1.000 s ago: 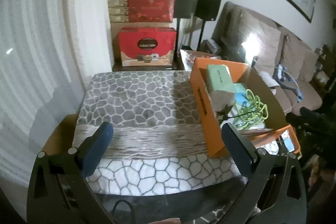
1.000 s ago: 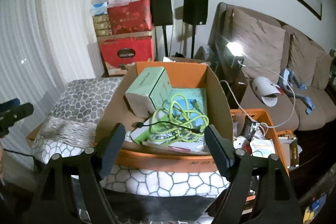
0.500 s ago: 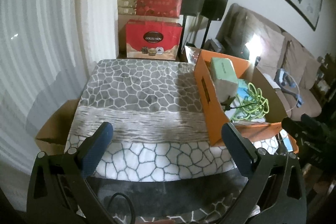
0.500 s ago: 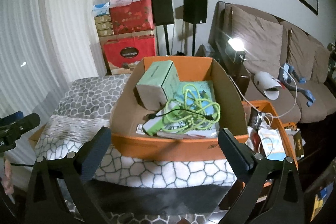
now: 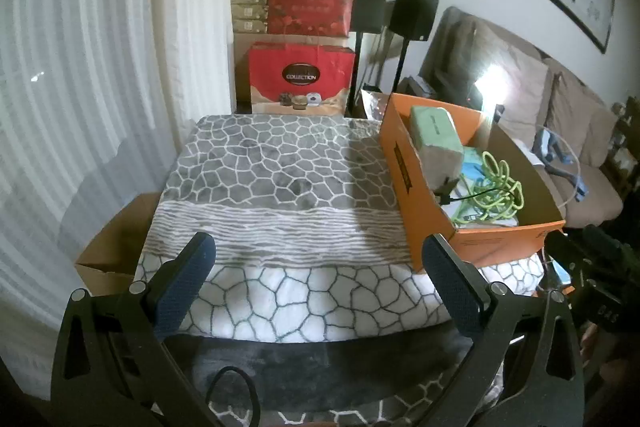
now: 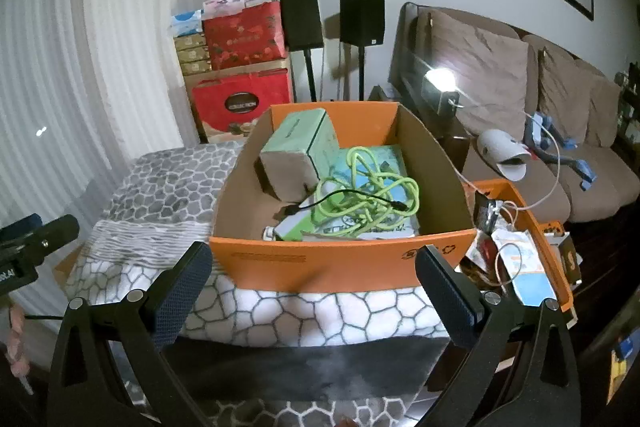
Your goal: Organize objects
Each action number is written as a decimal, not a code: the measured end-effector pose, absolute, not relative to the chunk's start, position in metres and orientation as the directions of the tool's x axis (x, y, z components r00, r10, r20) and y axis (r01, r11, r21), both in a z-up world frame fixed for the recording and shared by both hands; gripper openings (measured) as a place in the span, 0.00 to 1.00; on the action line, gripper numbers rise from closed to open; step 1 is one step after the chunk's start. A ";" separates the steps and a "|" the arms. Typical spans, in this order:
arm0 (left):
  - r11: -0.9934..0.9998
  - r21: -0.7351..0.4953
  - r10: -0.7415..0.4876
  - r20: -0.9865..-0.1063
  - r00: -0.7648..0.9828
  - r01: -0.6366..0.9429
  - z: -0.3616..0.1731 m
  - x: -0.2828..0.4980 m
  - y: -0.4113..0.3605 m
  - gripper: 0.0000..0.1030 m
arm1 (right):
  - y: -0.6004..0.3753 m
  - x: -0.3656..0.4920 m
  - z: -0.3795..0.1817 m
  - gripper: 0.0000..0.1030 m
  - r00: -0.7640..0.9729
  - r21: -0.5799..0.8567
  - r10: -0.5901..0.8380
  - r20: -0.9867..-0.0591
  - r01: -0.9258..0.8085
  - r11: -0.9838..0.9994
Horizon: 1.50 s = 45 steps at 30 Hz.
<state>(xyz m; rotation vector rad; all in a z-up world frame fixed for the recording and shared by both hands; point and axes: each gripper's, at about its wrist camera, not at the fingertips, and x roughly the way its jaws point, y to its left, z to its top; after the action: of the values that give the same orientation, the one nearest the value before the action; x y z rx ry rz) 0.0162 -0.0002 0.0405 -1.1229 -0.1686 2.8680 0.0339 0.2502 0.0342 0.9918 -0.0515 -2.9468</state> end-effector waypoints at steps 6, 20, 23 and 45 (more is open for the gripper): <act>-0.994 -0.110 0.085 -0.673 -0.734 -0.015 0.037 0.017 0.002 1.00 | 0.247 0.033 0.033 0.99 -0.799 0.039 -0.037 -0.600 0.017 -0.999; -0.999 -0.050 0.034 -0.645 -0.763 -0.002 0.034 0.024 0.006 1.00 | 0.232 0.034 0.033 0.99 -0.800 0.024 -0.055 -0.597 0.051 -0.998; -0.999 -0.033 0.016 -0.636 -0.772 0.007 0.034 0.025 0.006 1.00 | 0.230 0.033 0.033 0.99 -0.802 0.025 -0.059 -0.595 0.056 -0.998; -0.999 -0.037 0.001 -0.620 -0.785 0.028 0.035 0.030 0.005 1.00 | 0.229 0.033 0.032 0.99 -0.799 0.025 -0.055 -0.599 0.051 -0.998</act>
<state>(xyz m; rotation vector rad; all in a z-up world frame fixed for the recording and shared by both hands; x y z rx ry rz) 0.0296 0.0053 0.0347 -1.0351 -0.0690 2.9805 0.0329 0.2290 0.0317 0.9760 -0.0113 -2.9273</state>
